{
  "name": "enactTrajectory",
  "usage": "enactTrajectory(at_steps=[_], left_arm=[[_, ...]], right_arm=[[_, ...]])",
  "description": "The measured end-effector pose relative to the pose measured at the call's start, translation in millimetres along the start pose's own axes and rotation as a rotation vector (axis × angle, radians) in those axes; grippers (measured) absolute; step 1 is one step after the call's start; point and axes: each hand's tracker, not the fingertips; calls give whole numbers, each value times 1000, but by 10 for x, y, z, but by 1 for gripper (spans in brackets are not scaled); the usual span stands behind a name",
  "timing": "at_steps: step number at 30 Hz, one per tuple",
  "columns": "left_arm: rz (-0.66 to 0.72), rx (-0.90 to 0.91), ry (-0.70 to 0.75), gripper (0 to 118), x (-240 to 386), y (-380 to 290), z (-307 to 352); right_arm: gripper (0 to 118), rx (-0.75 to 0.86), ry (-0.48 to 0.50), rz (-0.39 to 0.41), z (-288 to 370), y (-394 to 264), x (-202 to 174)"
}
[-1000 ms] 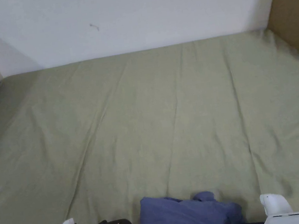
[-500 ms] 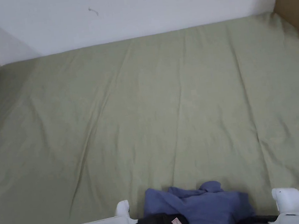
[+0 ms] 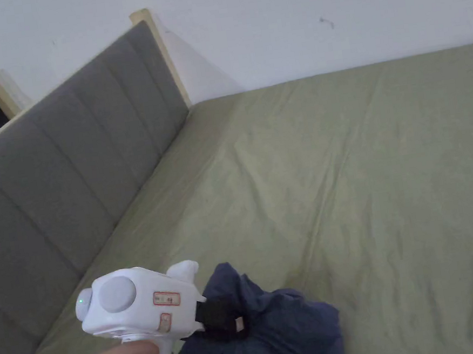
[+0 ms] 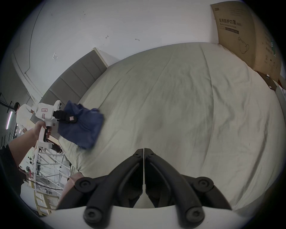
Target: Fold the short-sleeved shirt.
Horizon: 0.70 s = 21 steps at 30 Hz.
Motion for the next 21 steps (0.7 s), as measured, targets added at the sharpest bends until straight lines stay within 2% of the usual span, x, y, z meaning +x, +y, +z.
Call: enactTrajectory(at_steps=[3,7,8,10,12,13,14,15,16,18,21], left_arm=[[-130,-45,295,23,-337,99,141],[-179,-90,700,23,-615,180,100],[-249,-99,779,23,-637,180,80],[-340,-103,877,24,-619,162,44],[-369,-81,851,36,-618,137,57],[-360,-80,833,54,-621,132,83],[-351,-70,816,89,-610,133,114],[-319,-61,770,107,-598,131,164],[-295,-41,736,111,-573,123,237],[-280,26,688,109,-451,98,464],[-196,238,633,110,-170,-32,921]], right_arm=[[0,25,-45,-13,89,-2,18],[0,2,-100,-76,120,20,155],[0,7,-117,-74,134,13,171],[0,33,-194,-16,181,-1,158],[0,36,-207,1,218,-8,154],[0,34,-202,-6,240,-6,157],[0,34,-197,-13,264,-4,164],[0,33,-175,-30,270,-16,228],[0,34,-167,-34,297,-14,228],[0,47,-169,-28,359,-10,204],[0,85,-186,-6,492,11,160]])
